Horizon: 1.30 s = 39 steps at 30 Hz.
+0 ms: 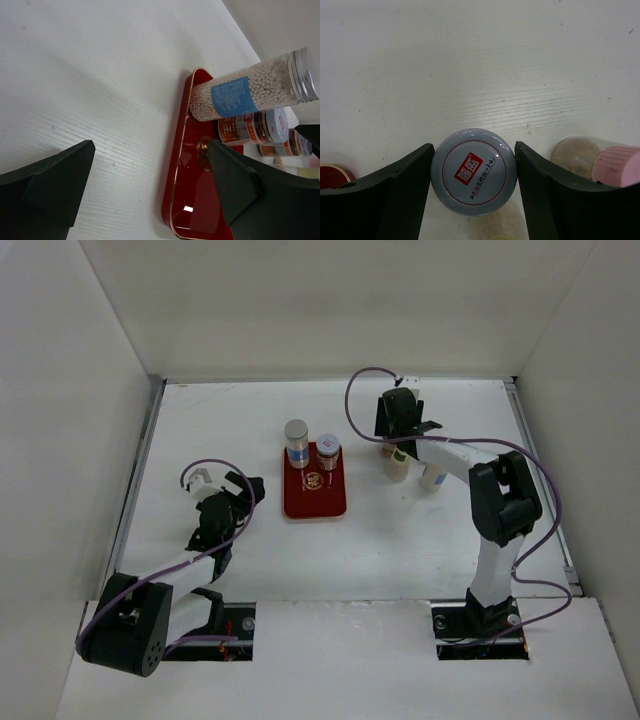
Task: Organize the condiment bottles
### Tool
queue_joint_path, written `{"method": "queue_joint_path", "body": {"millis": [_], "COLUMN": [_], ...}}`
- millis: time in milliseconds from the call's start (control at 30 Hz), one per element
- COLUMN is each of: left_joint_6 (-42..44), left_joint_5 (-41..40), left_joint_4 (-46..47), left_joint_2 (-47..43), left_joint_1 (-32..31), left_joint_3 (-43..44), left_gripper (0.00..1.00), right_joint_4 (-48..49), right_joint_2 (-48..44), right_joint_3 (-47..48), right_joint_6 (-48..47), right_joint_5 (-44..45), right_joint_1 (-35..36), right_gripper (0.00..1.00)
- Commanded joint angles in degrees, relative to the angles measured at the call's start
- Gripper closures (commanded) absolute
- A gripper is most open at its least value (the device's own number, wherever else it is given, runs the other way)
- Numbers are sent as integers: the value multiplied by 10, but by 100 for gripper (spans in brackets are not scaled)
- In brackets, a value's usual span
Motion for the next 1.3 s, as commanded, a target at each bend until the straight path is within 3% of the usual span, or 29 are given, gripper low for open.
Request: {"method": "queue_joint_path", "body": {"millis": [0,200,700,933,1267], "left_joint_6": [-3,-2,-2,-2,-2], "left_joint_5": [2,-5,-7,-10,2], "left_joint_4": [27,26,27,23,22], "left_joint_2": [-6,-17,-16,-39,-36], "left_joint_1": [3,6,4,8,8], "left_joint_3": [3,-1,0,-7,-8], "left_gripper": [0,0,0,0,0], "right_joint_4": [62,181,189,196,224], "right_joint_2": [-36,-119,-223,-139,-5], "right_joint_3": [3,-37,-96,-46,37], "right_joint_6": [21,17,-11,-12,-35], "right_joint_5": [-34,-53,-68,-79,-41], "right_joint_1": [2,15,196,271,281], "right_gripper": [45,45,45,45,44]}}
